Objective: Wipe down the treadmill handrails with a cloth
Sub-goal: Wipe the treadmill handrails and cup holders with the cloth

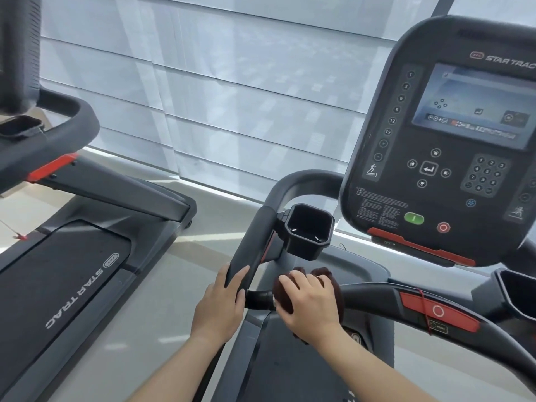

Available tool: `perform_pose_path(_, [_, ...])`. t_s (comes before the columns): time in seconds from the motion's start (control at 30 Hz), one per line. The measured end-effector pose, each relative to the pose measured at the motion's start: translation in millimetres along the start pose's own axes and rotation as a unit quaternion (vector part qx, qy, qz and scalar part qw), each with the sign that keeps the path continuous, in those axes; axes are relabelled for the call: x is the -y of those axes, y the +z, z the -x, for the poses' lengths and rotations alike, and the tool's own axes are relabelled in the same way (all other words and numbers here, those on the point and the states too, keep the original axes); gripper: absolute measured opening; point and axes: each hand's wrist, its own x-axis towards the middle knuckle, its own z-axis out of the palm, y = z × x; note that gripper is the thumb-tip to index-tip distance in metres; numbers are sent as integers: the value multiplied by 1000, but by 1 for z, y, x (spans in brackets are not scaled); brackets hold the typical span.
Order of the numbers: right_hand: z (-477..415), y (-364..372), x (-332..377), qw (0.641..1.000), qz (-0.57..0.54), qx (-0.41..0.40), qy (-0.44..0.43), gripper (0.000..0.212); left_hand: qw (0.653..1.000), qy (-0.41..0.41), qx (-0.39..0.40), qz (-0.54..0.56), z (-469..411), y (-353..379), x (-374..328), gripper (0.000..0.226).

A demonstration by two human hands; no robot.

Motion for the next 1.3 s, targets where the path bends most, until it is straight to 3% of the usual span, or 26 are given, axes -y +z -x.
perform_pose_path(0.23, [-5,9,14,999,-2,27,-46,38,1000,2,-1,16,1,-2,2,45])
perform_pose_path(0.43, [14,-3,-10,998,-6,-27,-49,41,1000,1,15,27,2,-3,3,46])
perform_pose_path(0.6, [4,-24,-24,992,-88,-75,58,41,998,-8,54,24,-9,-9,2,49])
perform_pose_path(0.8, [-26,-50,-50,951,-231,-126,164,37,996,-1,84,3,-62,-17,-15,50])
perform_pose_path(0.93, [-62,-52,-71,947,-251,-137,148,36,996,-9,83,25,-99,-9,-33,51])
perform_pose_path(1.03, [-96,-32,-69,967,-220,-85,101,39,995,-29,64,64,-119,0,-40,51])
perform_pose_path(1.17, [-117,13,-65,991,-109,65,41,55,995,-33,18,93,-128,7,-41,50])
perform_pose_path(1.3, [-114,25,-92,991,-98,89,-29,59,996,-42,11,84,-129,10,-38,50])
